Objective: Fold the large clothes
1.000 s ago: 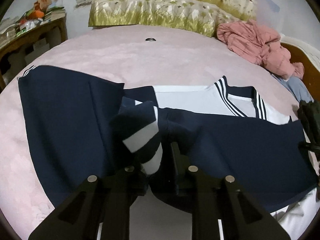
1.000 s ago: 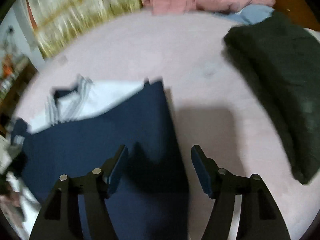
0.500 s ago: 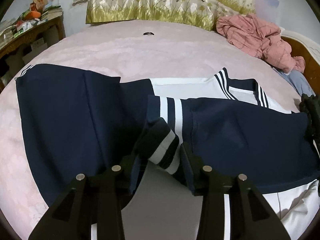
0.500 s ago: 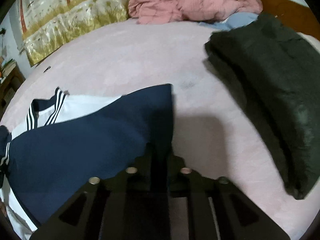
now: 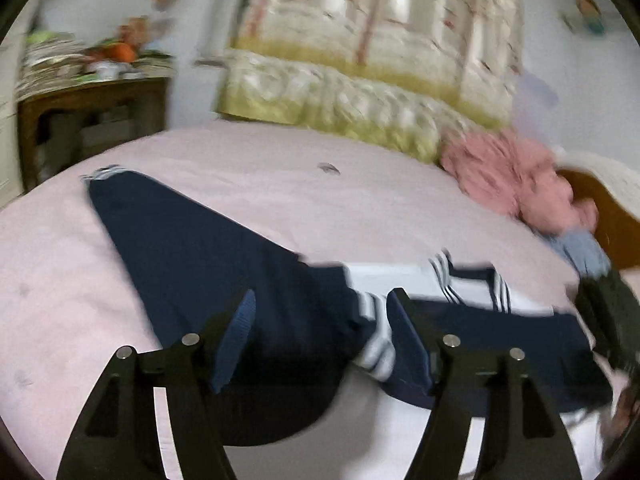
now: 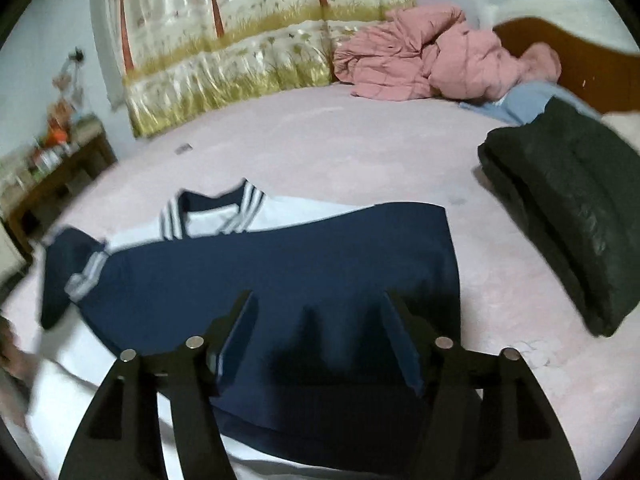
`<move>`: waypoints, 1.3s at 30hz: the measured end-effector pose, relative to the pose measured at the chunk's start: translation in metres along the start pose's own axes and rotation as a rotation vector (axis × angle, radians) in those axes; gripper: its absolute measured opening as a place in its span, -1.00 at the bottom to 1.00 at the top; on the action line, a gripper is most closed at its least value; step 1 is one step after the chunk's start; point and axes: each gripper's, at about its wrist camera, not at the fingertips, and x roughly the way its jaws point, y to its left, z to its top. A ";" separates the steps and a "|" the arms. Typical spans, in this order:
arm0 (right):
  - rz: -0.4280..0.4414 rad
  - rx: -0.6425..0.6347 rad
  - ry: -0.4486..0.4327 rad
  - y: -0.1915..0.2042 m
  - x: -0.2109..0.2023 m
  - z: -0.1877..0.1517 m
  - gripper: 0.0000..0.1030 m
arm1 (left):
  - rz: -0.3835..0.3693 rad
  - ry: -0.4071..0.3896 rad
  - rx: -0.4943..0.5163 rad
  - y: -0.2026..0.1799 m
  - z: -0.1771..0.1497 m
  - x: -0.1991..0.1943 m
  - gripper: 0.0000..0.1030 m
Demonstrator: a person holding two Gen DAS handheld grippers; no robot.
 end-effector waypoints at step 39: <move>-0.184 0.010 0.008 -0.009 0.006 -0.007 0.70 | -0.202 0.068 -0.099 0.139 0.045 0.095 -0.92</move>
